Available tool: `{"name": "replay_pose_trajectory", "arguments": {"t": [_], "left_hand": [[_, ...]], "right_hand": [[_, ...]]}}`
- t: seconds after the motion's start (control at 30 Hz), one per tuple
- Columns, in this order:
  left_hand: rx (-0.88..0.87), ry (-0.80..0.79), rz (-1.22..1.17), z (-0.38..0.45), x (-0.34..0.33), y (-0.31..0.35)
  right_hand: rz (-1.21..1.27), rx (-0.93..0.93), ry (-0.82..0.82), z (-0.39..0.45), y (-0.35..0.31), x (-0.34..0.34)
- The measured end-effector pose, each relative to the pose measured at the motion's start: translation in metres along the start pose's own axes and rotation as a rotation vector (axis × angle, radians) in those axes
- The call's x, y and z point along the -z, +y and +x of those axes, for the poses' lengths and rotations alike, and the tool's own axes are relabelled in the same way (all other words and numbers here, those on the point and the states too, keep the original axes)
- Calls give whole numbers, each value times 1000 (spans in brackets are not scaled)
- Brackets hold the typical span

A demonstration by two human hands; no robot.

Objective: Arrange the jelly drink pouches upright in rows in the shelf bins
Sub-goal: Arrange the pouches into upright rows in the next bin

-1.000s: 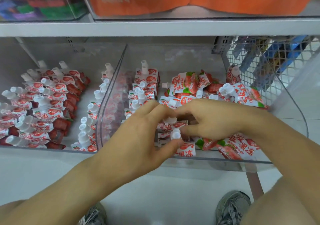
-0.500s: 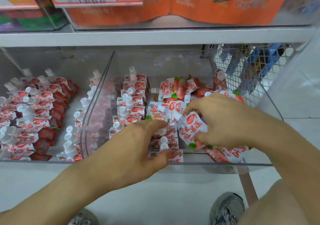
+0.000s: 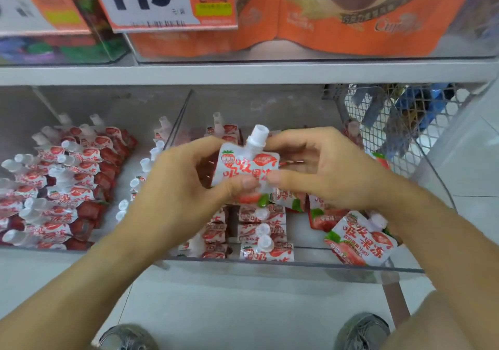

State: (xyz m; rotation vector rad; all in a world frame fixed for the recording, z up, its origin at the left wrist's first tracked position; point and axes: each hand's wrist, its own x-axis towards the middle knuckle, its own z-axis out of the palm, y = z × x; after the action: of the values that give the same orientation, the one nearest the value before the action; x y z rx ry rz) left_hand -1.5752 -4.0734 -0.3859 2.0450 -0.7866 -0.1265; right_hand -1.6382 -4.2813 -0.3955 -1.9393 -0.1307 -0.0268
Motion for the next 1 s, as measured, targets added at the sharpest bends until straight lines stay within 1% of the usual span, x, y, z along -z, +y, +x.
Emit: {"name": "replay_pose_trajectory", "arguments": {"t": [0.07, 0.13, 0.17, 0.2, 0.27, 0.33, 0.4, 0.47, 0.53, 0.63, 0.7, 0.77, 0.87, 0.93, 1.0], "left_hand": [[23, 69, 19, -3, 16, -4], [46, 141, -7, -6, 31, -8], [53, 174, -20, -7, 36, -10], [53, 203, -19, -9, 40, -11], [43, 236, 4, -14, 42, -11], [44, 243, 13, -18, 42, -10], [39, 226, 18, -22, 42, -10], [27, 210, 40, -25, 42, -11], [22, 194, 50, -28, 42, -12], [7, 171, 68, -31, 41, -13], [3, 161, 75, -32, 40, -11], [2, 157, 80, -32, 40, -11], [4, 160, 85, -29, 37, -11], [3, 161, 95, -26, 33, -10], [8, 158, 101, -23, 28, -9]], "right_hand": [[-152, -73, 24, 10, 6, 15], [-415, -119, 40, 28, 8, 20], [-566, -126, -2, 38, 8, 16], [-692, -120, -72, 50, 7, 9], [-831, -125, -243, 72, 6, -7], [-927, -191, -403, 90, 13, -17], [-1054, -250, -519, 100, 23, -21], [-1105, -271, -559, 104, 31, -20], [-1090, -274, -562, 105, 33, -19], [-1055, -268, -527, 102, 29, -14], [-1088, -253, -492, 98, 23, -8], [-1147, -205, -422, 91, 16, -3], [-1250, -56, -340, 81, 7, -3], [-1240, -44, -387, 77, 6, -7], [-1198, -123, -465, 74, 11, -13]]}}
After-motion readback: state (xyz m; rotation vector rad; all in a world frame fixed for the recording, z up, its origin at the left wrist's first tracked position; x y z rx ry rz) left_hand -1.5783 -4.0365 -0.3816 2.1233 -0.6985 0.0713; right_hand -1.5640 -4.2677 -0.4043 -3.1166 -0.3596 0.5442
